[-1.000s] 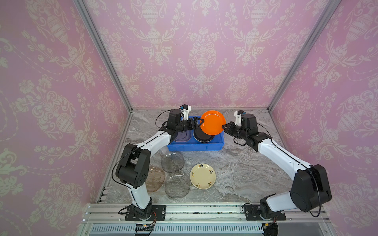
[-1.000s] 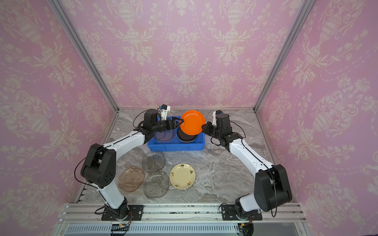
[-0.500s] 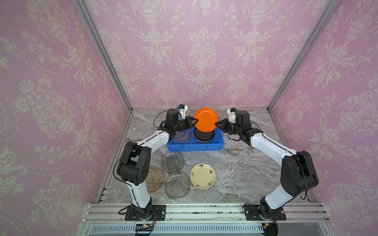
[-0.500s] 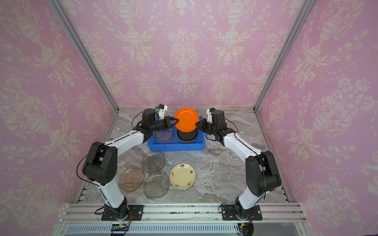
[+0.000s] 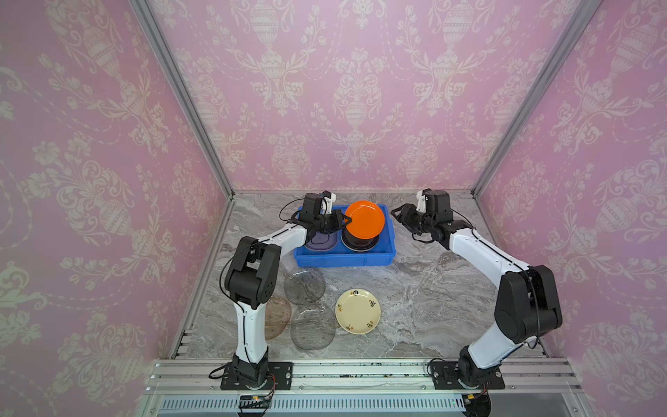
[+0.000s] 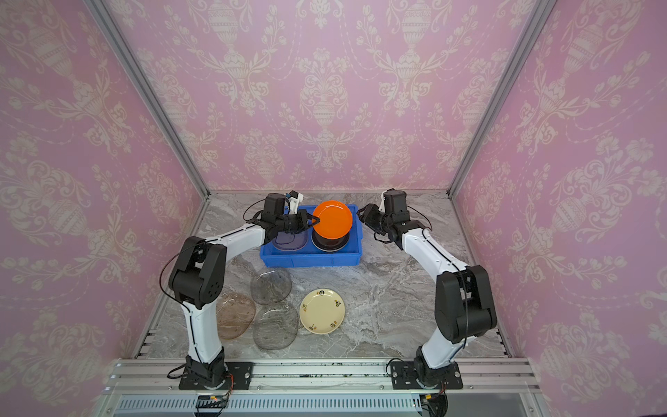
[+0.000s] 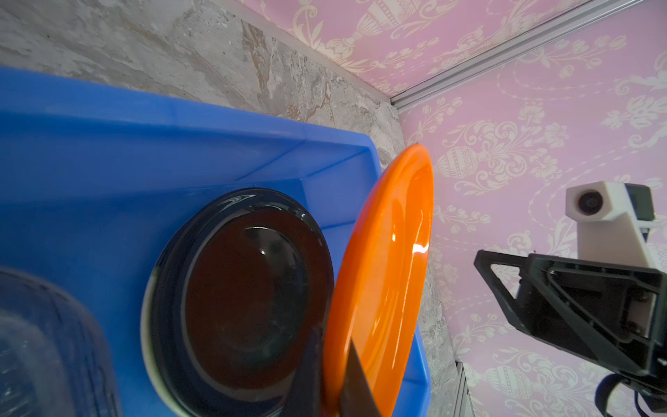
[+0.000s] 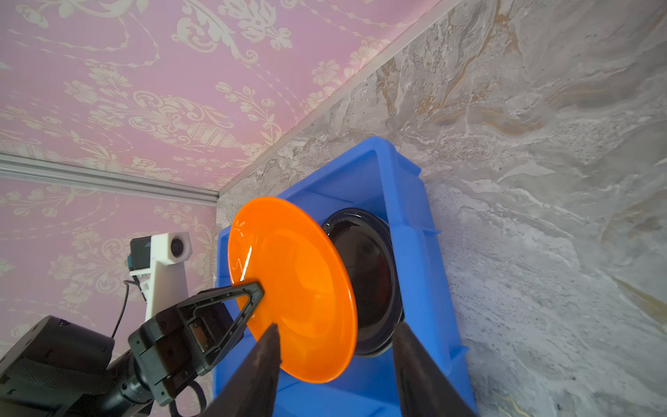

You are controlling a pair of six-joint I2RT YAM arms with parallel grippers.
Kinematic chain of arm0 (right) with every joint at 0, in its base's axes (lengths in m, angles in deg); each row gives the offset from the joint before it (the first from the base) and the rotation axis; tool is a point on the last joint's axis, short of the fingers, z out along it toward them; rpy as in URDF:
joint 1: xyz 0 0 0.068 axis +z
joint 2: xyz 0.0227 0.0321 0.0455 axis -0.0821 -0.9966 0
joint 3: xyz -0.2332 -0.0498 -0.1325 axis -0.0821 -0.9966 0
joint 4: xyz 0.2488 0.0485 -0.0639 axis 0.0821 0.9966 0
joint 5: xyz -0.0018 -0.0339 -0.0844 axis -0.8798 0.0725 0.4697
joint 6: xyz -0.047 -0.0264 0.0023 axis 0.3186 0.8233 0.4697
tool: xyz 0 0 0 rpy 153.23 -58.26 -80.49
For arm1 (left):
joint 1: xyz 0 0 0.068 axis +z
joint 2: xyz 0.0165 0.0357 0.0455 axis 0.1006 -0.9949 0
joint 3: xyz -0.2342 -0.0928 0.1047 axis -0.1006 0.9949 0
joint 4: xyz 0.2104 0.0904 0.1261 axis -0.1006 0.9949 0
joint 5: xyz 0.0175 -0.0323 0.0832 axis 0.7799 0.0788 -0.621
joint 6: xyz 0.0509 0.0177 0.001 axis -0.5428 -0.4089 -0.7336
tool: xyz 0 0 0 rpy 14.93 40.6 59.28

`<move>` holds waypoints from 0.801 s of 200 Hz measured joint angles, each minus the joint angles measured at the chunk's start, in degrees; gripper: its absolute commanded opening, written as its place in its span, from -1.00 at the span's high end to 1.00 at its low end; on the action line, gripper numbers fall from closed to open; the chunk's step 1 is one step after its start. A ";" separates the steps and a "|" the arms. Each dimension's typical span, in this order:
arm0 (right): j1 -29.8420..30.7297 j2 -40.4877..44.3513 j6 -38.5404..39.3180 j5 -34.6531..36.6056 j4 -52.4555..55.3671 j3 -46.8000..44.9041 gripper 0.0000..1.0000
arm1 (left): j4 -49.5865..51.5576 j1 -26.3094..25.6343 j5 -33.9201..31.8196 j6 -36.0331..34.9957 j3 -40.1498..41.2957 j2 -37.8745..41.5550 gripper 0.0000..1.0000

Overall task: Place the plates into the plastic bin on the countertop
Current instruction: Pick up the plate from the center of the table.

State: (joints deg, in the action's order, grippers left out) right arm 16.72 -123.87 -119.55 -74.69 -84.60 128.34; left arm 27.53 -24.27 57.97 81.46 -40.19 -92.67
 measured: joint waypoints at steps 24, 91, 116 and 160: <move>0.00 0.44 -0.02 -0.04 0.04 -0.04 -0.05 | 1.86 0.00 -0.50 -0.46 -1.73 -2.01 1.00; 0.00 0.94 -0.02 -0.04 -0.17 -1.16 -0.04 | 7.19 -0.04 -3.19 -2.32 -6.38 -6.51 1.00; 0.00 1.01 -0.04 -0.07 -0.17 -1.16 -0.04 | 8.31 -0.09 -3.37 -2.43 -7.15 -8.15 1.00; 0.00 1.31 -0.07 -0.15 -1.07 -3.06 -0.04 | 12.00 -0.13 -4.52 -4.00 -9.46 -9.11 0.43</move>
State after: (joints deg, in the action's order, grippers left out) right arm 16.72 -122.56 -119.61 -74.85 -85.67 125.28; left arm 39.53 -24.40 53.44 77.46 -49.65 -101.79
